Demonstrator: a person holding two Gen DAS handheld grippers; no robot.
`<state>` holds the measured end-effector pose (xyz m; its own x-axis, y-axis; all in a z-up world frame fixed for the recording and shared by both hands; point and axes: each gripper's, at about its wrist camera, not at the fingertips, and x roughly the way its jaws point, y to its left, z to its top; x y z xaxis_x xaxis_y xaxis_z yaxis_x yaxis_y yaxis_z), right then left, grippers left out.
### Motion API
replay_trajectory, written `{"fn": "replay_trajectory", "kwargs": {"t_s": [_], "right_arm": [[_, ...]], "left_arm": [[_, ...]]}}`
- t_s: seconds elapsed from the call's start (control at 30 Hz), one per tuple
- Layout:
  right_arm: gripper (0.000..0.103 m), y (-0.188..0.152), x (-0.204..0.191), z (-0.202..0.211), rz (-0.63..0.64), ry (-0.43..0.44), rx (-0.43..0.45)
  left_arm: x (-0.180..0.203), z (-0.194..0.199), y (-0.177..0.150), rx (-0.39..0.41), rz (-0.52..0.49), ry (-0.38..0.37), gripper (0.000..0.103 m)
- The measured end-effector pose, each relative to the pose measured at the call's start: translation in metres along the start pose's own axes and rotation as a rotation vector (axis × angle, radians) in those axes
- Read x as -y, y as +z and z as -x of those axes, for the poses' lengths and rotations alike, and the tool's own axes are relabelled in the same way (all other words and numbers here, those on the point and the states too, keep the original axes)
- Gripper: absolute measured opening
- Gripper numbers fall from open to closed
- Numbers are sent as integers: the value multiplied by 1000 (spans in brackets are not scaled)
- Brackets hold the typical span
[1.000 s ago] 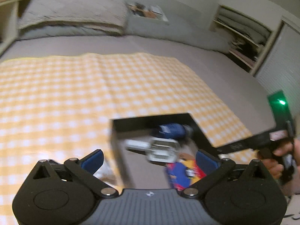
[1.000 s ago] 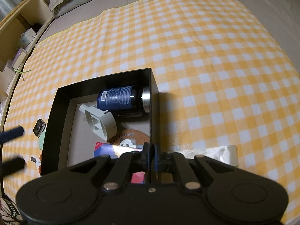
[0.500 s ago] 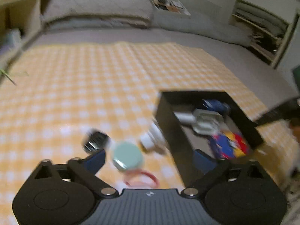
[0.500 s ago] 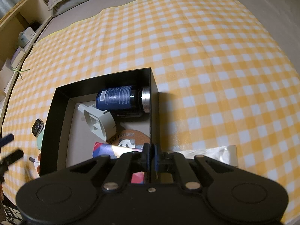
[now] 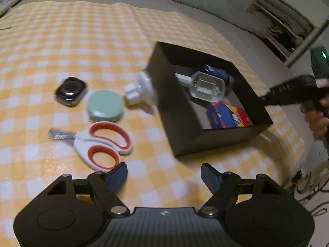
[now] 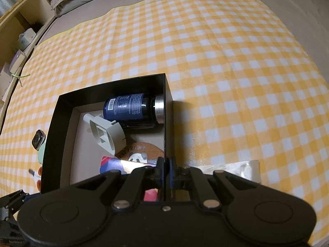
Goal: Organize rigid objects
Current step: 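Raise the left tool and move it toward the red-and-white scissors, then close the left tool around the red-and-white scissors and lift them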
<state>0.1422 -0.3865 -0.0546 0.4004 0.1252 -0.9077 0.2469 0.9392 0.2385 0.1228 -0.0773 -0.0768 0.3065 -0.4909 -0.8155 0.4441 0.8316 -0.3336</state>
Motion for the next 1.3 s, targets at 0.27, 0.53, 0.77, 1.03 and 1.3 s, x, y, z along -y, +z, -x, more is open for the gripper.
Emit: {"fn": "replay_trajectory", "kwargs": {"t_s": [0.27,0.53,0.77,1.03,1.3], "right_arm": [[6,1,-1,-2,11,-12,-4],[6,1,-2,-2,17,-19,-3],[6,1,-1,-2,18,-20,-2],[6,1,-2,-2,20,-20,-2],[6,1,-1,-2,21,-21,-2]], "left_arm": [[-9,13,1,101,26,34,79],[-10,9,2,111,0,92,79],[-26,16,-2,72,59,94,79],[-49,31,0,72,64,139,47],[-44,29,-2,47,-87,211,23]]}}
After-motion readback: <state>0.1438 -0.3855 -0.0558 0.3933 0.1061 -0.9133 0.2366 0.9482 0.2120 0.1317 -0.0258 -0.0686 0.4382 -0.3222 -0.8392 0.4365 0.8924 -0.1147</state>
